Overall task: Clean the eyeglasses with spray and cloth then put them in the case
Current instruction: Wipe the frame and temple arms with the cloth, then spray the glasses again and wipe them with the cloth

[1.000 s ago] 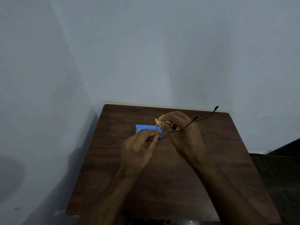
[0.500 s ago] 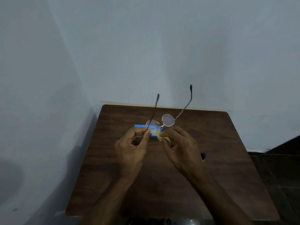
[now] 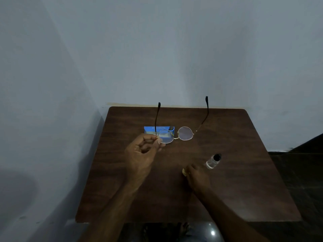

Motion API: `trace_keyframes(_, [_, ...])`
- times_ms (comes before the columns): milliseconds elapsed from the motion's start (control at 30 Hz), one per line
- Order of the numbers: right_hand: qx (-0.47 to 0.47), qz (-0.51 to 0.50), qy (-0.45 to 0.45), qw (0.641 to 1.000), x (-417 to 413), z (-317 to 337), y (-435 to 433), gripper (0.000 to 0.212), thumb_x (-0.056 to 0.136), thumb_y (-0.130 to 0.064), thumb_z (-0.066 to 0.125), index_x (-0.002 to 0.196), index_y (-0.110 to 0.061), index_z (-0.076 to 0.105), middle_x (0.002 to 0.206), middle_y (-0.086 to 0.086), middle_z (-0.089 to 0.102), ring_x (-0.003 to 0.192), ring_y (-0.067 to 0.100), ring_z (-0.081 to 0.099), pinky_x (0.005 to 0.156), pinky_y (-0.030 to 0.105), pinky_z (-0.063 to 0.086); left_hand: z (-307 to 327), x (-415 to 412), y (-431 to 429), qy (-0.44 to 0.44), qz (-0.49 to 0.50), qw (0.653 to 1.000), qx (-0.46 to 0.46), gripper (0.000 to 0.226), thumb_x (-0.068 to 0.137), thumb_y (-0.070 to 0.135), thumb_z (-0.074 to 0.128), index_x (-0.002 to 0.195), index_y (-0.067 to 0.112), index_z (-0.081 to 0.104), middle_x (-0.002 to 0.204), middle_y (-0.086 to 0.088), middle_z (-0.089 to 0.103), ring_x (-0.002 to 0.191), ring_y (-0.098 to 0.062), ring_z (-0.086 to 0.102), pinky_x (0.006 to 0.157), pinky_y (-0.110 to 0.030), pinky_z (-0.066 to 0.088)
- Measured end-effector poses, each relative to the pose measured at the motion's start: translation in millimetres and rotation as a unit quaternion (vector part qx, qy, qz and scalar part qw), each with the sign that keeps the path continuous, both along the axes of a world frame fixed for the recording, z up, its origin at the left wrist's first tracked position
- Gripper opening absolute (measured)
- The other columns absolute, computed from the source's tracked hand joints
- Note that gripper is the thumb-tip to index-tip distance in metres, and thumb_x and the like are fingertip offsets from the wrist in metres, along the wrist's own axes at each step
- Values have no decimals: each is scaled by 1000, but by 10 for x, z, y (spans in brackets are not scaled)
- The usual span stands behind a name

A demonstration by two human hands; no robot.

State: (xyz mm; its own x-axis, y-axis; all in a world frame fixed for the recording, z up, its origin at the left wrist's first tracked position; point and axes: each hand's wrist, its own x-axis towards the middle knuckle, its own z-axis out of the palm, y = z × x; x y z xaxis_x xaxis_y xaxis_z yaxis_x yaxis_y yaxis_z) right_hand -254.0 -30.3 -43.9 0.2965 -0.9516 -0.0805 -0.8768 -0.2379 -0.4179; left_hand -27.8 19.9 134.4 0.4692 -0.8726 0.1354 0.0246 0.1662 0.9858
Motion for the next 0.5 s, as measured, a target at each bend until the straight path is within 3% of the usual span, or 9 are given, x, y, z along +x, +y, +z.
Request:
trace_keyframes(100, [28, 8, 17, 999, -51, -98, 21, 16, 99, -29, 57, 90, -17, 61, 101, 4, 61, 90, 27, 61, 69, 33, 41, 26, -31, 15, 15, -17, 1000, 12, 10, 90, -4, 75, 98, 0, 70, 88, -8, 81, 80, -23, 81, 70, -27, 65])
trace_keyframes(233, [52, 16, -23, 998, -174, -215, 62, 26, 98, -39, 56, 112, -20, 66, 115, 3, 65, 101, 25, 62, 81, 35, 47, 29, -23, 12, 2, -24, 999, 23, 13, 89, -1, 77, 101, 2, 73, 90, -9, 81, 80, -22, 81, 70, -26, 64])
trace_keyframes(367, [30, -200, -132, 970, -362, -5, 212, 15, 95, -35, 70, 90, -23, 61, 93, 0, 66, 85, 21, 65, 68, 34, 46, 57, -5, 14, 14, -13, 999, 28, 12, 89, -1, 77, 100, 2, 74, 89, -12, 81, 81, -24, 81, 70, -27, 64])
trace_keyframes(400, [4, -266, -133, 955, -438, 31, 228, 19, 94, -33, 73, 98, -18, 63, 102, 6, 67, 92, 26, 66, 72, 36, 48, 68, -2, 15, 20, -10, 999, 28, 11, 89, 0, 77, 99, 3, 74, 89, -12, 81, 80, -25, 81, 70, -27, 64])
trace_keyframes(500, [-26, -363, -132, 922, -645, 108, 173, 61, 89, -34, 80, 135, -5, 52, 136, 22, 54, 117, 44, 60, 88, 51, 52, 65, -14, -3, 34, -7, 999, 36, 11, 87, 3, 77, 97, 4, 74, 88, -13, 81, 80, -25, 81, 70, -26, 64])
